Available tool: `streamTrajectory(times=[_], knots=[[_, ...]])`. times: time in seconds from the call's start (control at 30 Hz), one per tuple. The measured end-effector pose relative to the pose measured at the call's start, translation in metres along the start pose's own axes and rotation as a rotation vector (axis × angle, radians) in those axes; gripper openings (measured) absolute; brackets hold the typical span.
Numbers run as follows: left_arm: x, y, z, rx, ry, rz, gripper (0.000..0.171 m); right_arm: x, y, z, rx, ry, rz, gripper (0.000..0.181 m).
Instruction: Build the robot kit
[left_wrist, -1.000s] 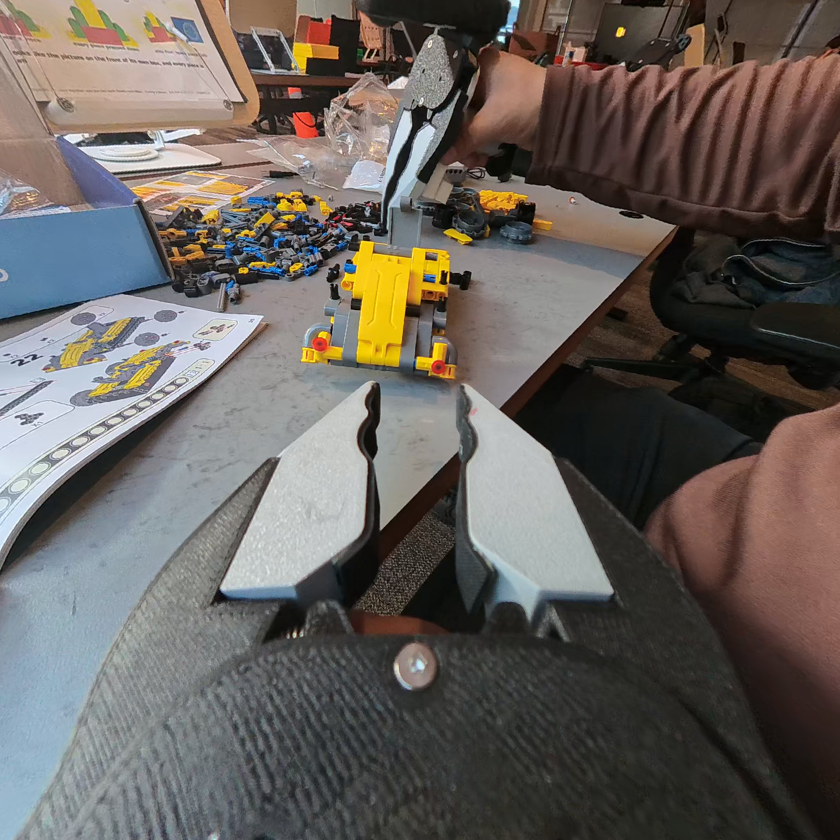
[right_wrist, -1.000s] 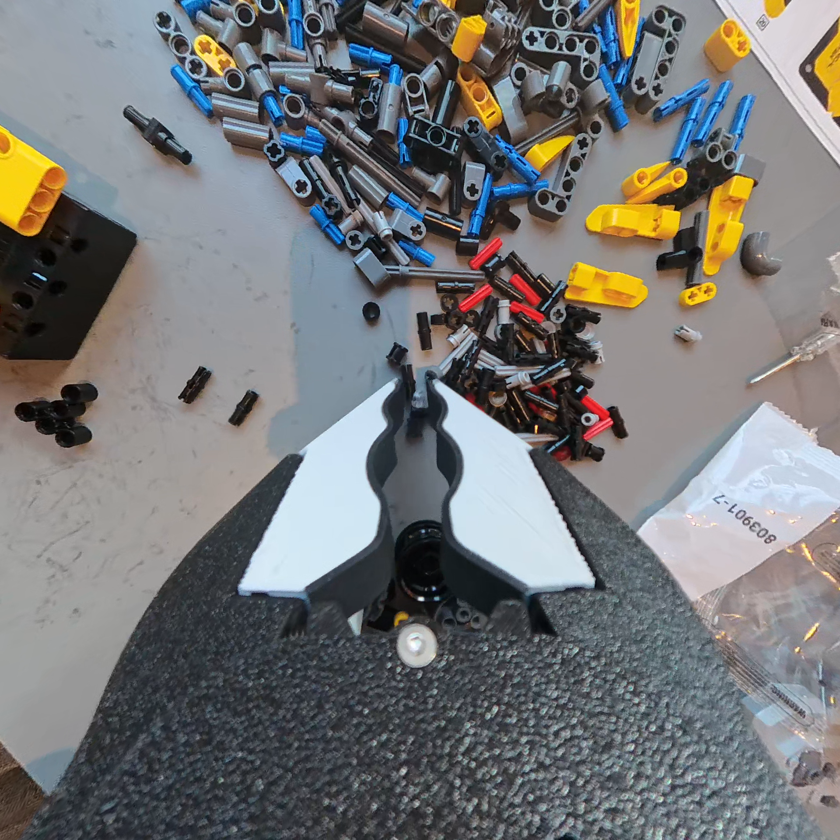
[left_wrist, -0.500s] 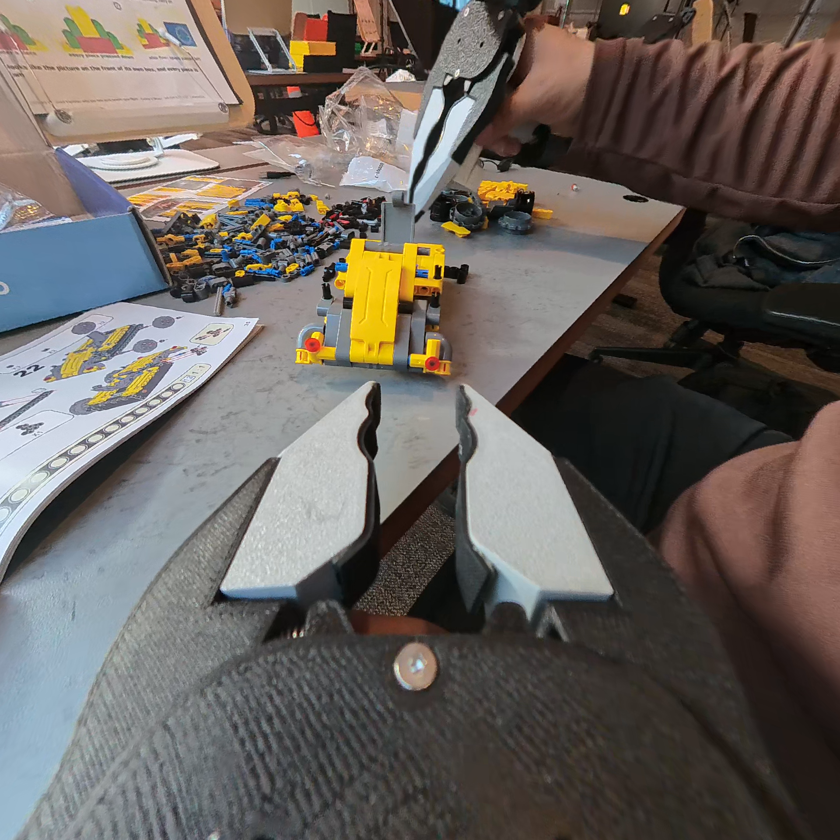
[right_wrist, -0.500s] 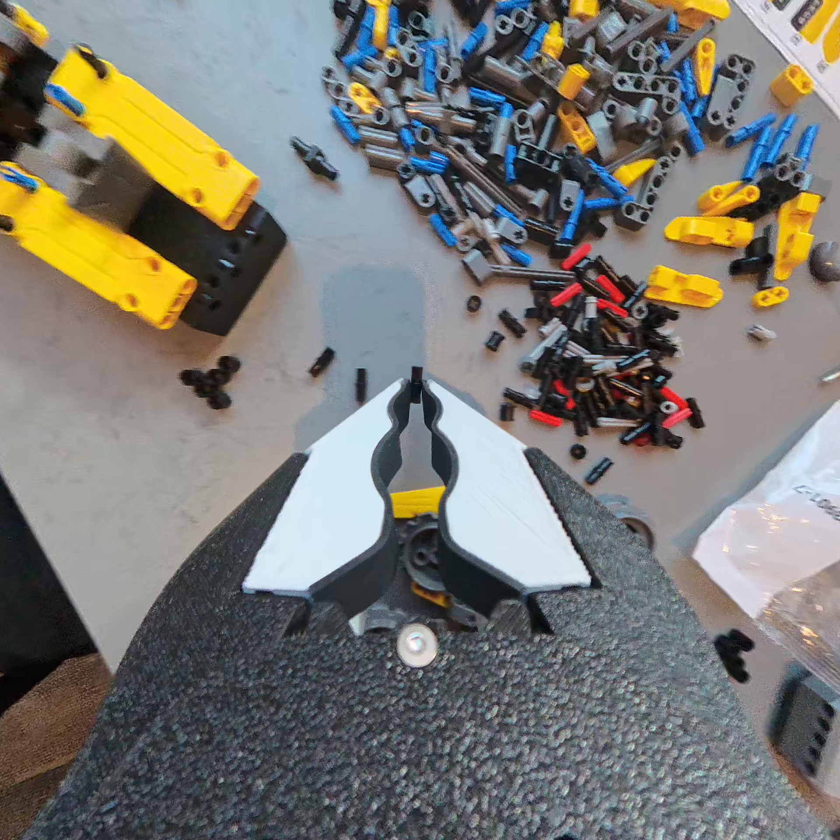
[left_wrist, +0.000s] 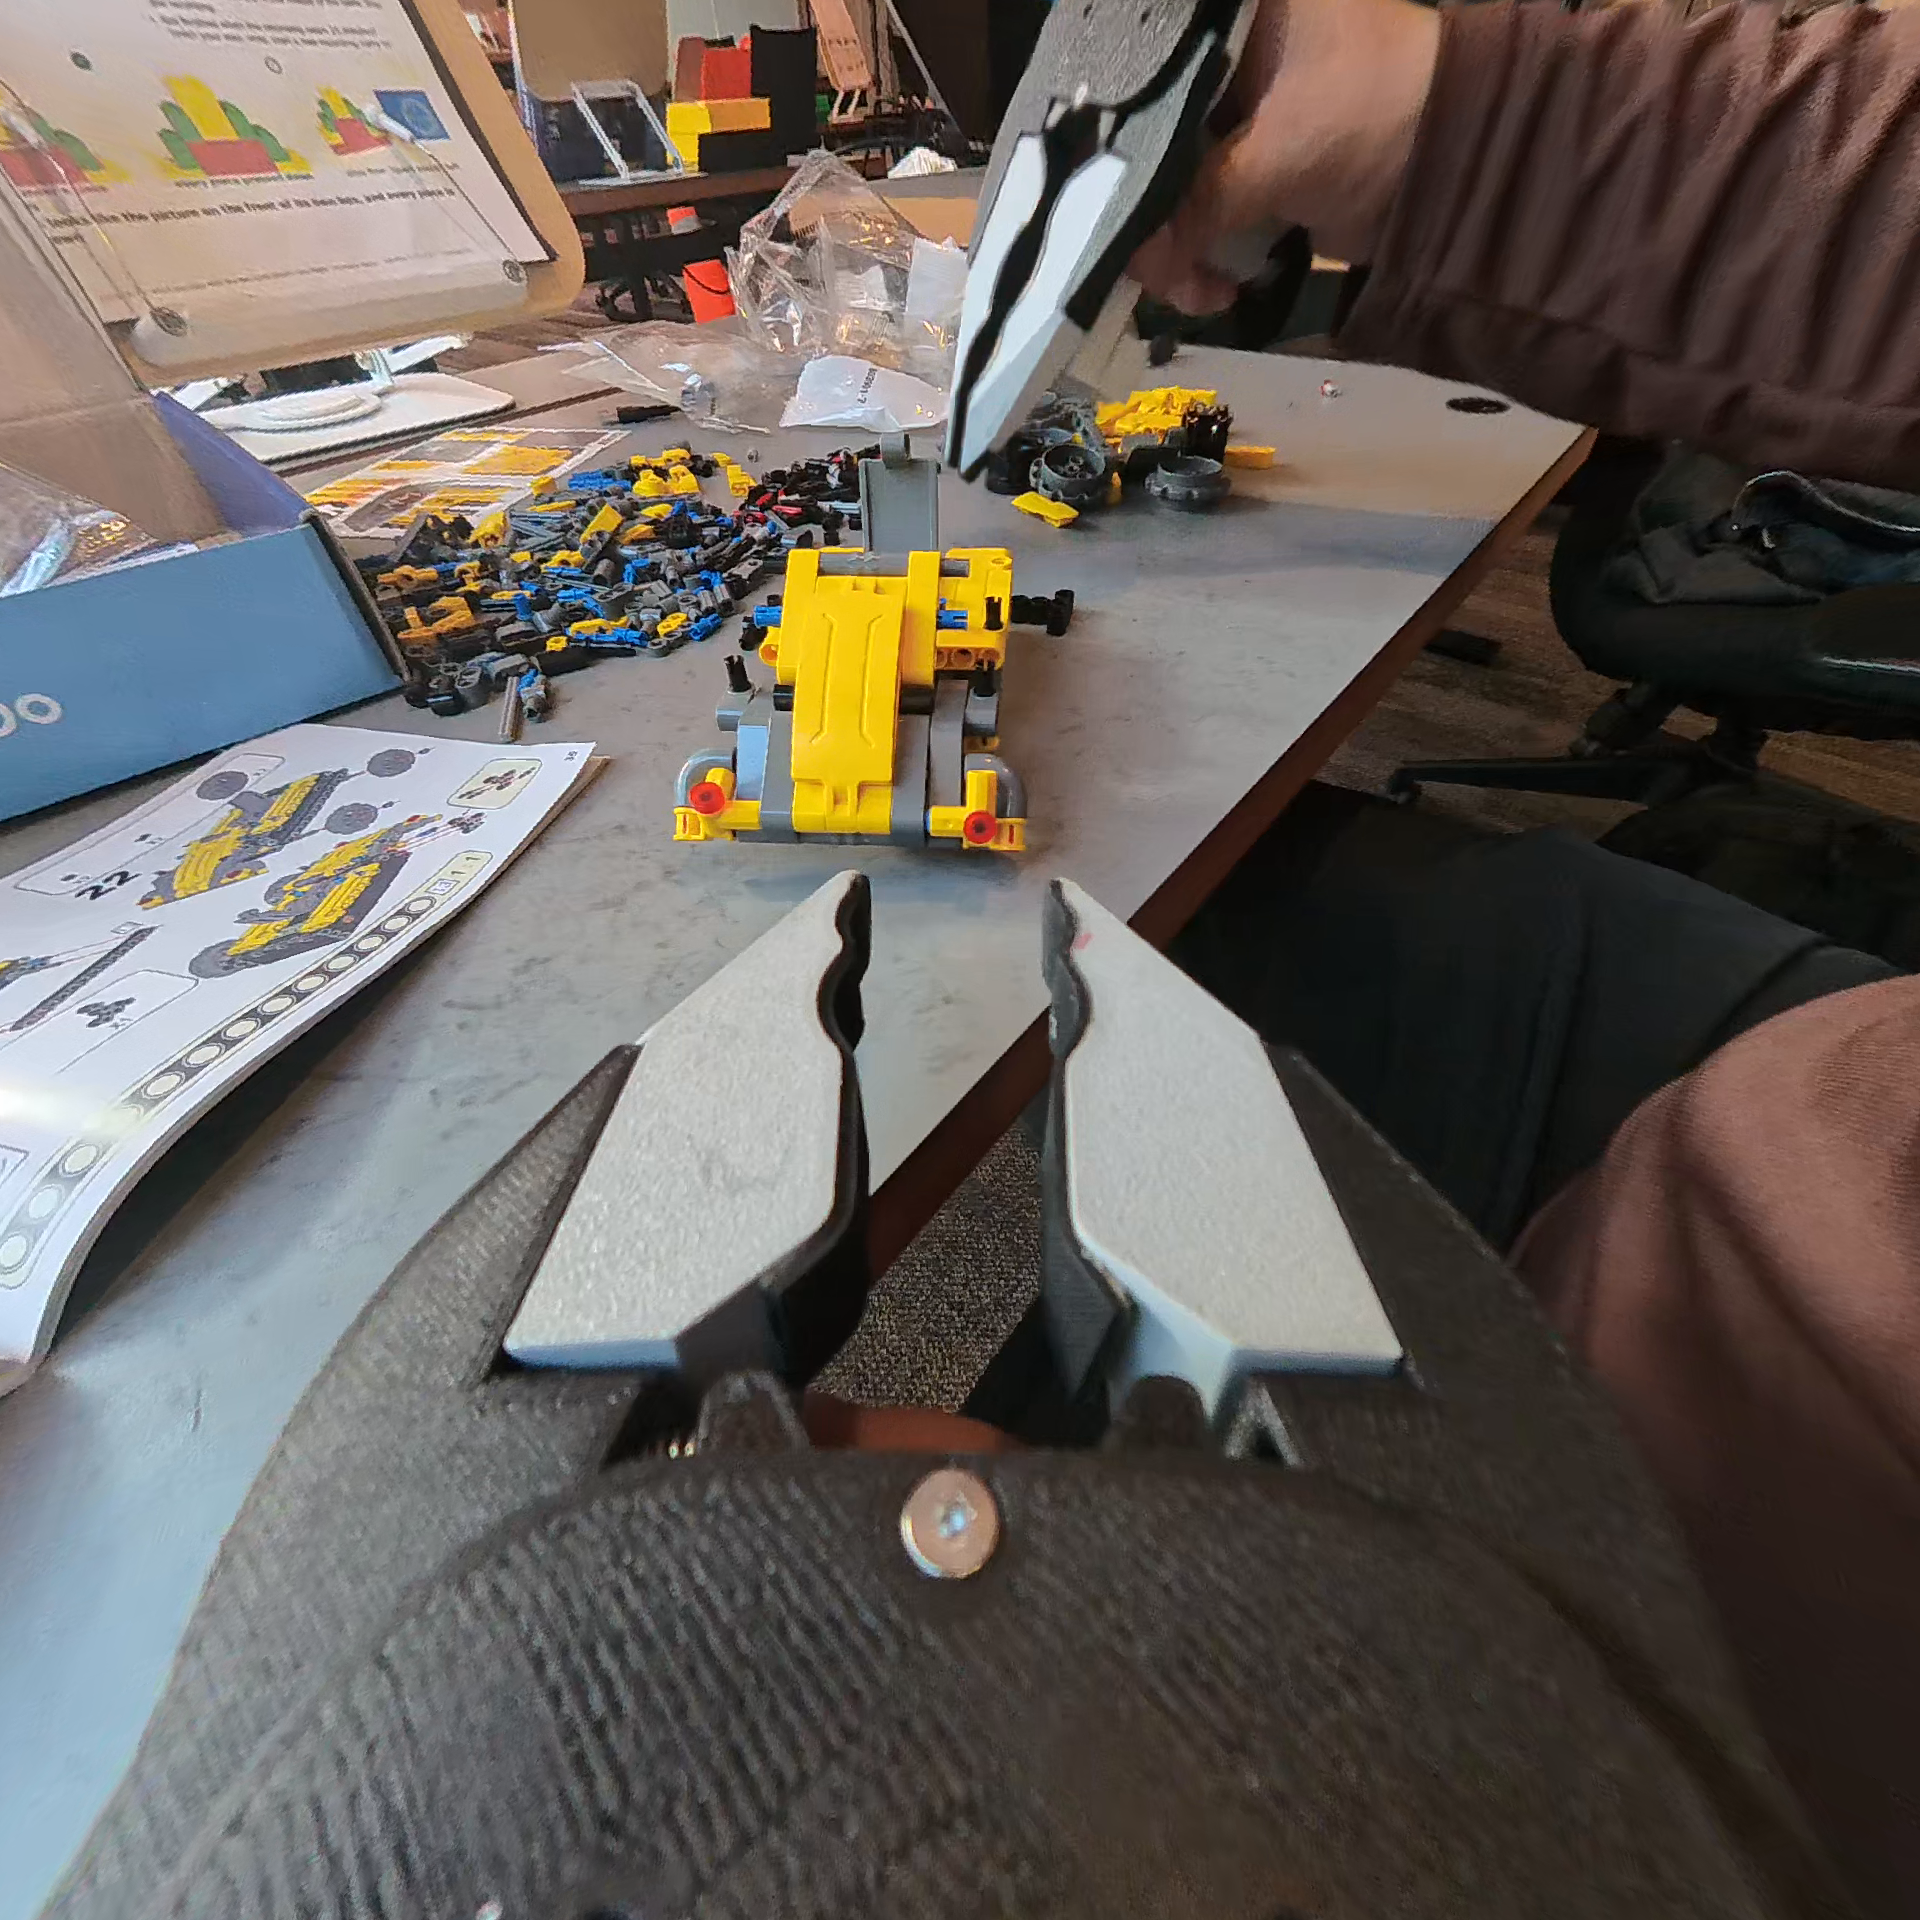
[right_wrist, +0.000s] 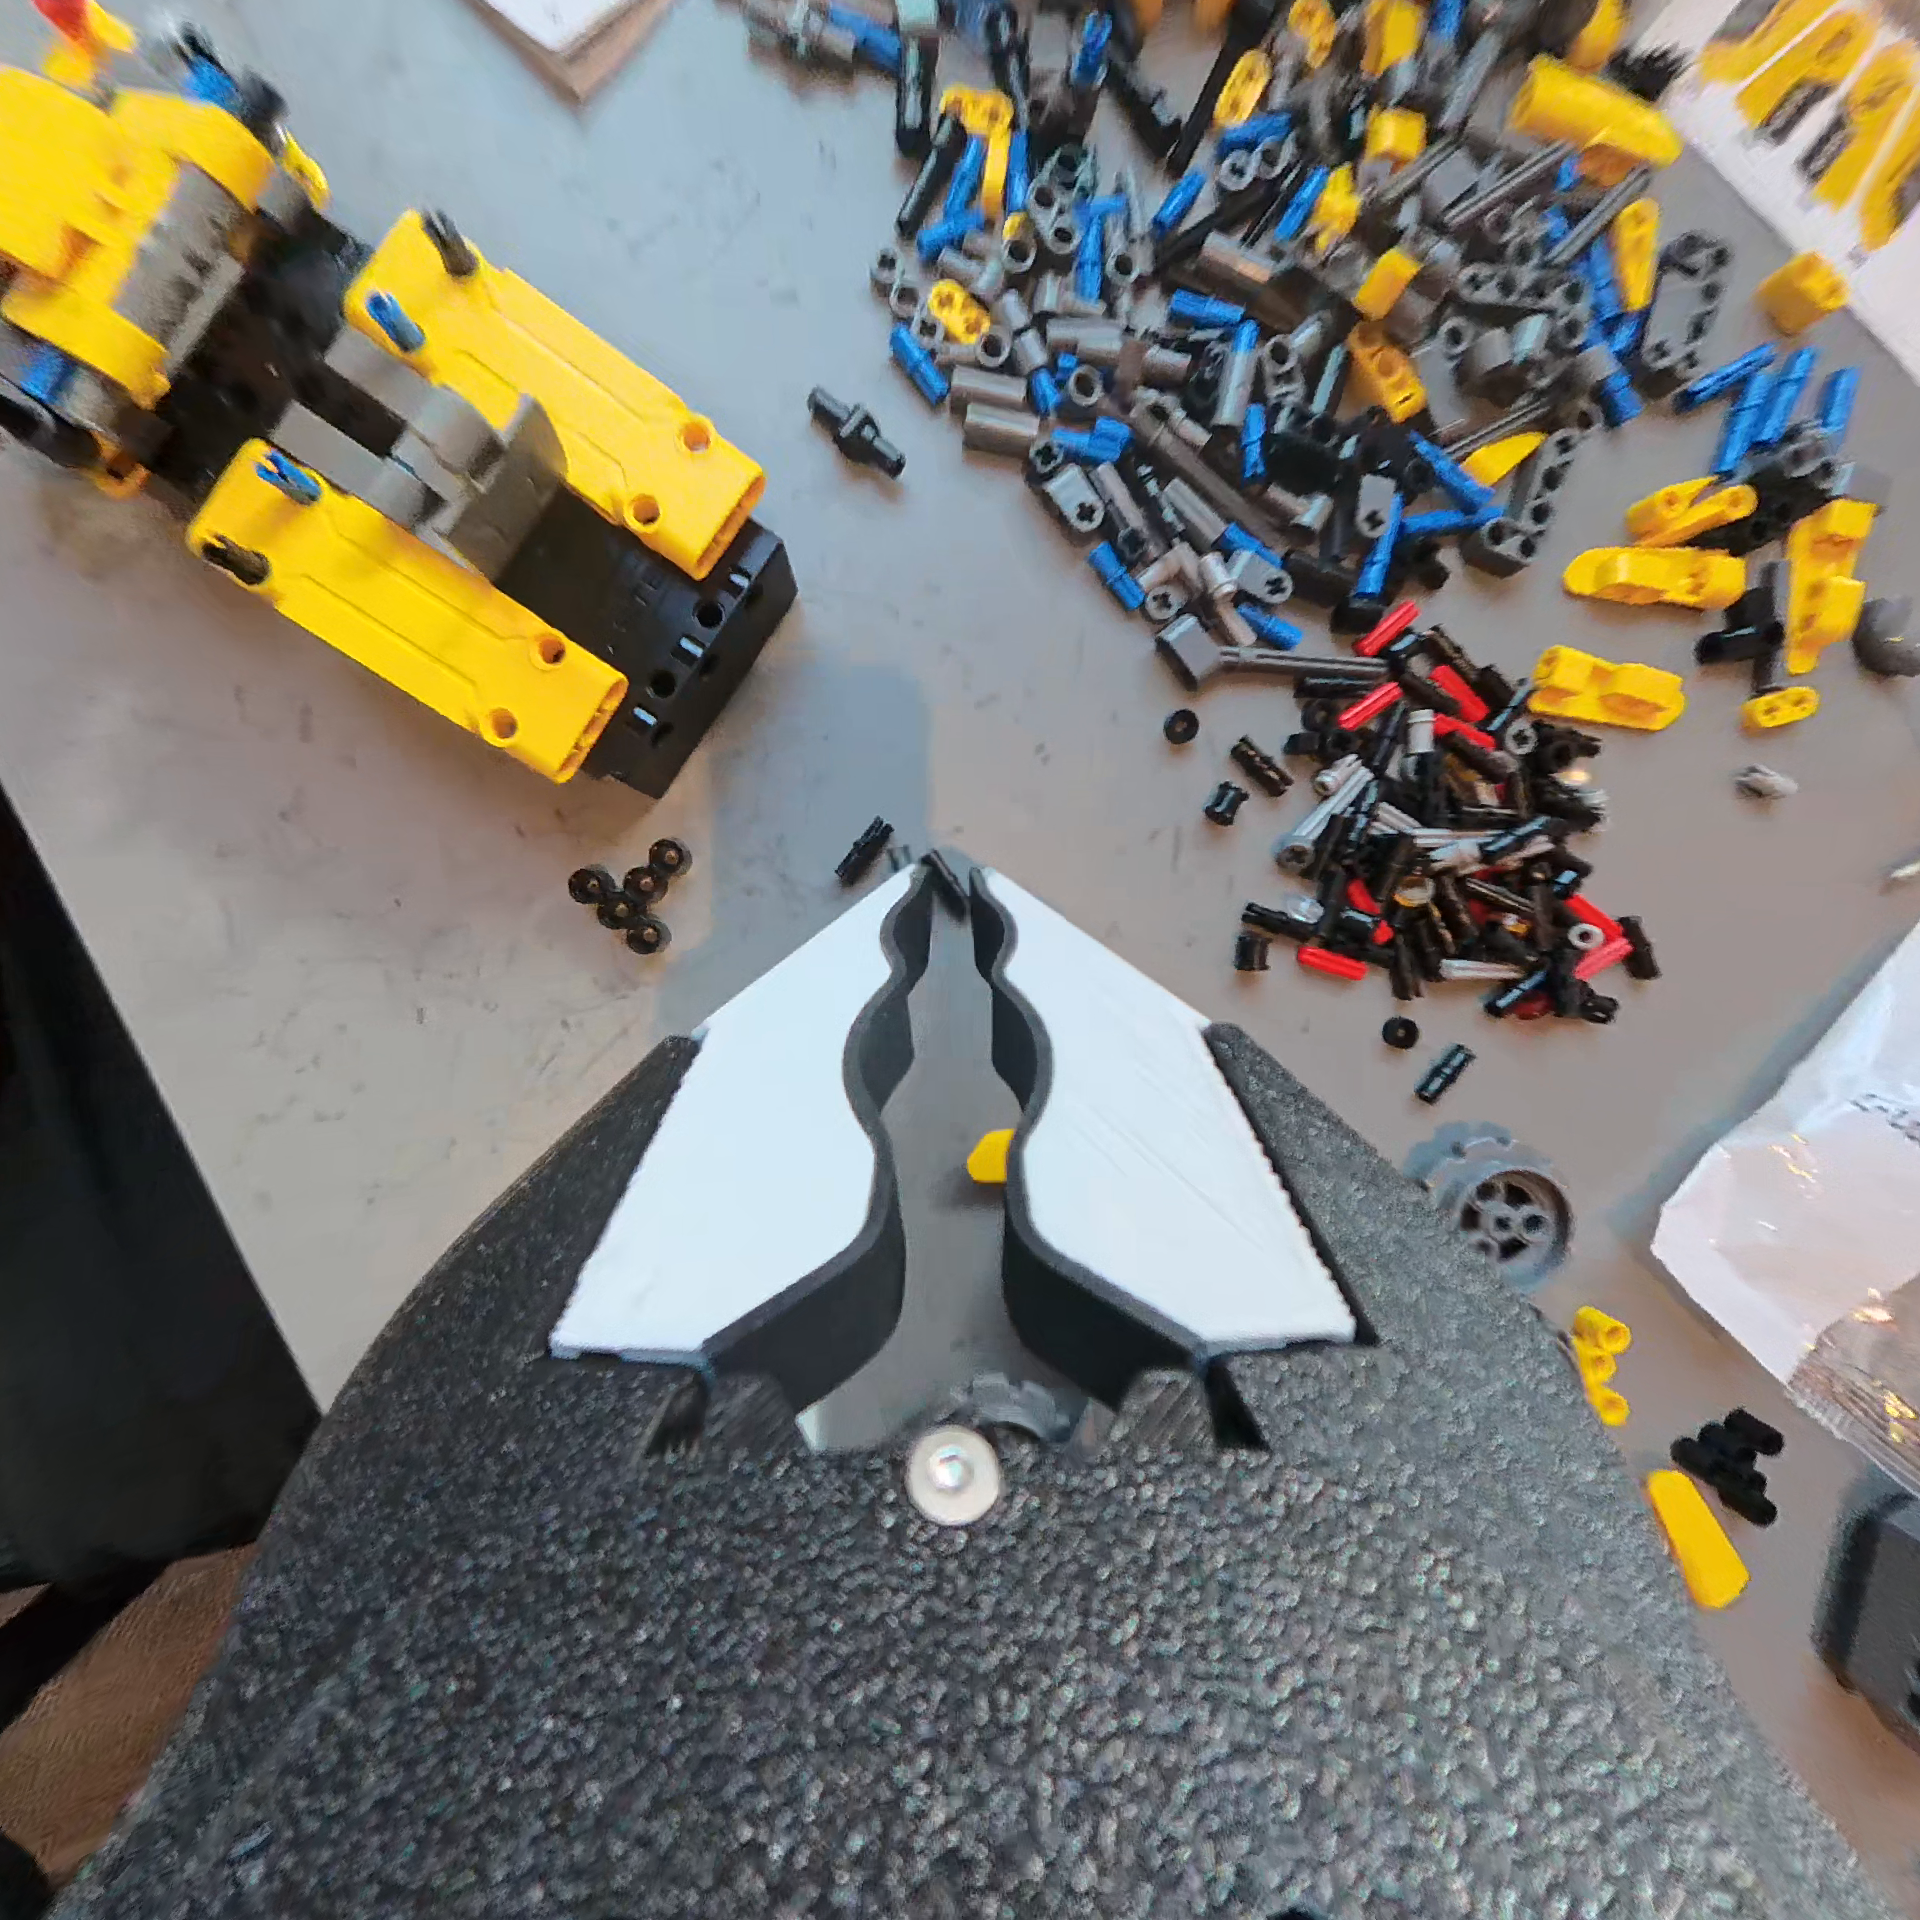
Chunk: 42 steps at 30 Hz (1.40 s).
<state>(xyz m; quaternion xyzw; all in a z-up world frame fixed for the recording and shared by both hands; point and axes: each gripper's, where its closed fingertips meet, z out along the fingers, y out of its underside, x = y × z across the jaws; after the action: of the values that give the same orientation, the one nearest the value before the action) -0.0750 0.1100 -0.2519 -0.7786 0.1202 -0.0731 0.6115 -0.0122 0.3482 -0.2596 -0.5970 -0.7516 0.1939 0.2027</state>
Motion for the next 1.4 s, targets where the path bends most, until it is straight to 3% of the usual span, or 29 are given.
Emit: streamTrajectory(times=[0.2, 0.67, 0.8, 0.9, 1.07, 1.4], knots=[[0.003, 0.001, 0.000, -0.002, 0.008, 0.008, 0.031, 0.005, -0.002, -0.031, 0.179, 0.042, 0.143, 0.010], [0.003, 0.003, 0.003, -0.017, 0.001, 0.026, 0.031, -0.011, 0.023, -0.017, 0.163, 0.038, 0.222, 0.013], [0.004, 0.004, 0.005, -0.024, 0.003, 0.029, 0.031, -0.043, -0.003, -0.022, 0.351, -0.103, 0.264, 0.014], [0.006, 0.004, 0.005, -0.026, 0.006, 0.040, 0.031, -0.056, -0.015, -0.025, 0.461, -0.078, 0.199, 0.016], [0.008, 0.005, 0.004, -0.030, 0.017, 0.055, 0.031, -0.057, -0.026, -0.017, 0.514, 0.041, 0.103, 0.011], [0.010, 0.004, -0.001, -0.014, 0.044, 0.020, 0.031, -0.044, -0.030, -0.008, 0.567, 0.106, 0.160, 0.025]])
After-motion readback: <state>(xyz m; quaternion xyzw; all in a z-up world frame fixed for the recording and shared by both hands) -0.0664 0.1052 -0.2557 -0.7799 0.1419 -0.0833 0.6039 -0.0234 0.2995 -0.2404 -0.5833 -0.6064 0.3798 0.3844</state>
